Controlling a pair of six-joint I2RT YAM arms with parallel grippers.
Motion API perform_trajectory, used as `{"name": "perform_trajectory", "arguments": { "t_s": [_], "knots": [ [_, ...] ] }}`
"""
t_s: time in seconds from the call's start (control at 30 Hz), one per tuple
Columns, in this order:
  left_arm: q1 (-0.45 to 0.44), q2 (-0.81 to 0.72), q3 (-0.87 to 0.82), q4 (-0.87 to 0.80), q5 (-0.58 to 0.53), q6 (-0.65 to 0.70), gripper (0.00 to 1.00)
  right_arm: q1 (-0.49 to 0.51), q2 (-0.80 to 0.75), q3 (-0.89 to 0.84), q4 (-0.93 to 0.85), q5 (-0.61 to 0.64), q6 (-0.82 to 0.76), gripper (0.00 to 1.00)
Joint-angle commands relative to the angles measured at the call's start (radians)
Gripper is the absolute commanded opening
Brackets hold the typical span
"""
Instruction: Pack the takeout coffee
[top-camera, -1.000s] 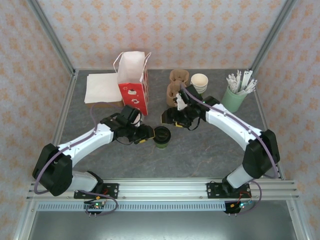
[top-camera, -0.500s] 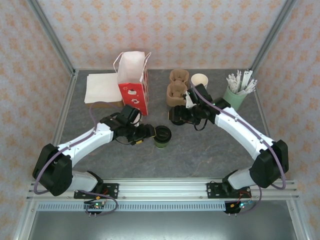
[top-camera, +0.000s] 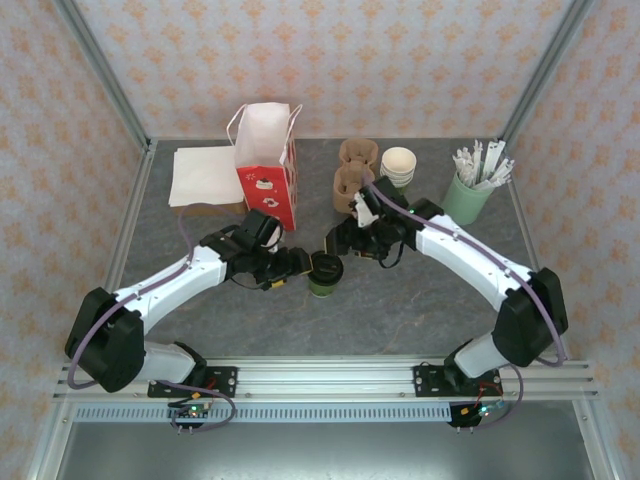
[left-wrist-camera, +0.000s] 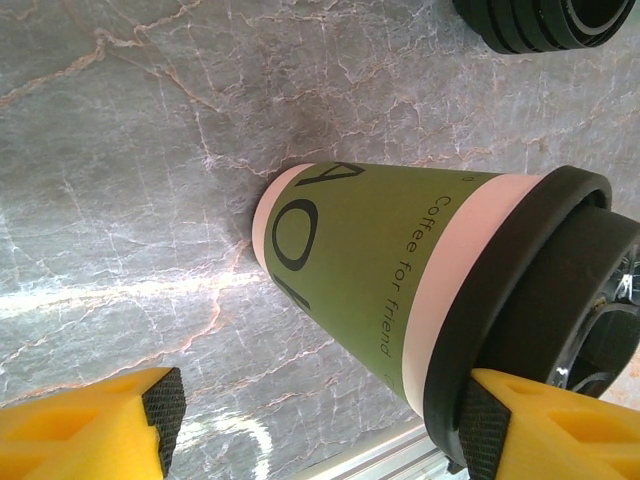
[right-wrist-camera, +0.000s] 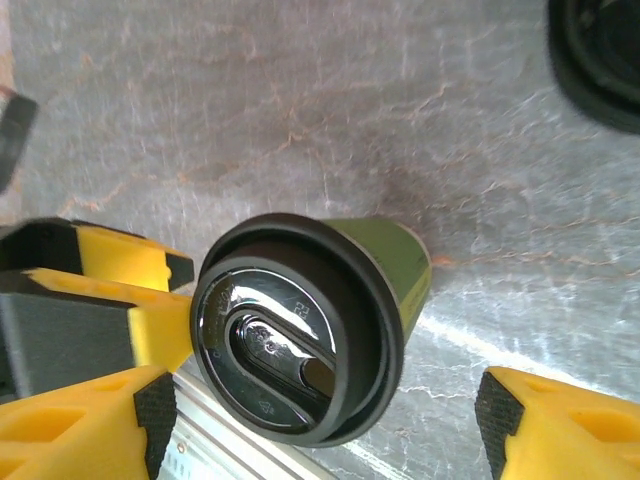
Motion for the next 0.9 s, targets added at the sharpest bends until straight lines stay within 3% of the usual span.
{"name": "perform_trajectory", "arguments": {
  "t_s": [0.0, 0.3, 0.53, 0.73, 0.87],
  "knots": [
    [0.013, -0.034, -0.003, 0.006, -0.026, -0.003, 0.75, 0.028, 0.037, -0.007, 0.011, -0.010, 0.003, 0.80],
    [0.016, -0.054, -0.011, 0.001, -0.028, -0.002, 0.76, 0.055, 0.111, 0.003, 0.010, -0.003, 0.009, 0.79],
    [0.045, -0.122, 0.019, -0.031, -0.040, 0.007, 0.80, 0.055, 0.086, 0.023, -0.007, 0.046, 0.002, 0.80],
    [0.082, -0.249, 0.029, -0.067, -0.156, 0.030, 0.86, 0.055, 0.052, 0.107, -0.116, 0.148, -0.038, 0.83],
    [0.107, -0.354, 0.024, -0.094, -0.302, 0.052, 0.97, 0.098, 0.054, 0.183, -0.216, 0.256, -0.090, 0.90]
  ]
}}
